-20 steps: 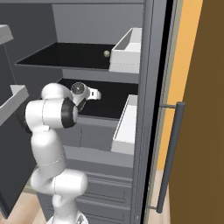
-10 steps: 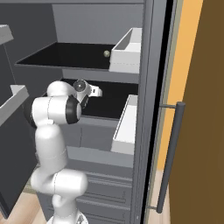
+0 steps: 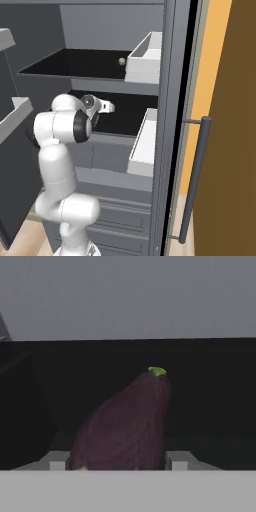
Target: Move the radish and eggplant from the second highest shelf to the top shelf to make space. Then, place the pitcher from the counter on the cleared second highest shelf.
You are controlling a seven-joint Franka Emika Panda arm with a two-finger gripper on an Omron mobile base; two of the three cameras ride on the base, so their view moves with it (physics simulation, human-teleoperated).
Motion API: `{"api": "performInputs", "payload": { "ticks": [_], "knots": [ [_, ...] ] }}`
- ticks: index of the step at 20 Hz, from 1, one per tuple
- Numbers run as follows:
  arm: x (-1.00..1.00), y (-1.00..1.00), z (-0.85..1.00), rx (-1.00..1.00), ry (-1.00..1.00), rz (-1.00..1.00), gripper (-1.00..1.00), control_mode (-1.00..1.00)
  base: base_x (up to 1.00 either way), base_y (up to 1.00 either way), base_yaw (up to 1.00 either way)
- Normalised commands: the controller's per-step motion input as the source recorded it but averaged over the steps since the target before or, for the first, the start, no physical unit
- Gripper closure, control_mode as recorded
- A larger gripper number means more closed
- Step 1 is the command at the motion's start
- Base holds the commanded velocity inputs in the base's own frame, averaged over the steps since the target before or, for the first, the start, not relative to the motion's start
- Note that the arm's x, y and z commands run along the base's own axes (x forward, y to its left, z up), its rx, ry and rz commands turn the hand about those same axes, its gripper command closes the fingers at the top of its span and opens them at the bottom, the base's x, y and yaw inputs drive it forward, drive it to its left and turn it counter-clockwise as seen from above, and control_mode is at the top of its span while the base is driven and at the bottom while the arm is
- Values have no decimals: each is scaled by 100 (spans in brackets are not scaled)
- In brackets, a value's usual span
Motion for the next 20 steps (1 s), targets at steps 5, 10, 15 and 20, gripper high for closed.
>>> {"api": "performInputs", "payload": {
  "ticks": [5,10,15,20],
  "knots": [
    [-64,0,29,0,0,1,100,-100,0,0,0],
    [-85,-1,70,0,0,0,100,-100,0,0,0],
    [-100,0,79,0,1,1,100,-100,0,0,0],
    [-100,0,72,0,9,4,100,-100,0,0,0]
  ]
}}
